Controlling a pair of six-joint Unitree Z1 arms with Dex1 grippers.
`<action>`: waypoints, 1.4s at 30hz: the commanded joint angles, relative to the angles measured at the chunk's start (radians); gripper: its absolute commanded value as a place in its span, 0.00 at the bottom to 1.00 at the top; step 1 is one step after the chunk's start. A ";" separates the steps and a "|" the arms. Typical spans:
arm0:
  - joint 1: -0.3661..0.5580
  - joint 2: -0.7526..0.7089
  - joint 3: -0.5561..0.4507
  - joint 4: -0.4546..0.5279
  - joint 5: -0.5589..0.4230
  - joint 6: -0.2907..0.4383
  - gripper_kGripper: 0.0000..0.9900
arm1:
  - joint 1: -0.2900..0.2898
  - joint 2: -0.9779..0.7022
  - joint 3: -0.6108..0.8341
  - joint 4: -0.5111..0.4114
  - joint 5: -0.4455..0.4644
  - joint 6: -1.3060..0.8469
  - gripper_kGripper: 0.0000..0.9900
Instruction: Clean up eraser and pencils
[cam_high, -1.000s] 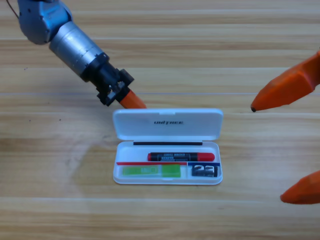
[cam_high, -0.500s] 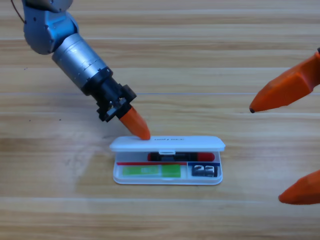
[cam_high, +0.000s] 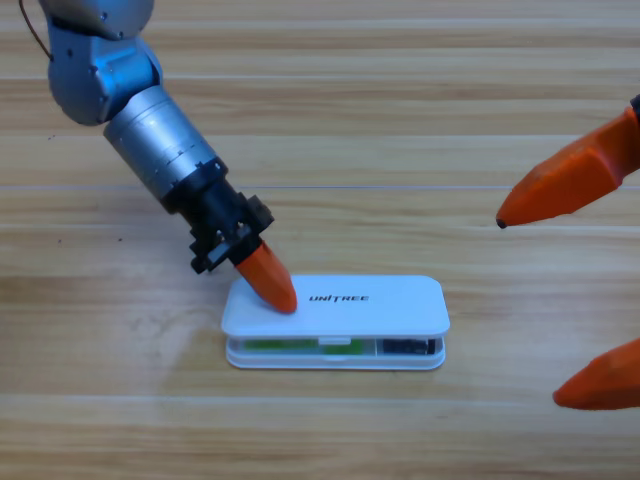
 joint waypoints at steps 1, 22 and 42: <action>-0.023 0.008 0.033 -0.025 0.021 0.002 0.00 | 0.016 0.061 0.021 -0.013 0.014 0.010 1.00; -0.061 -0.068 0.181 -0.238 0.136 -0.107 0.00 | 0.016 0.068 0.020 -0.013 0.019 0.010 1.00; -0.113 -0.794 0.218 -0.134 0.248 -0.220 0.00 | 0.016 0.087 0.018 -0.015 0.010 0.010 1.00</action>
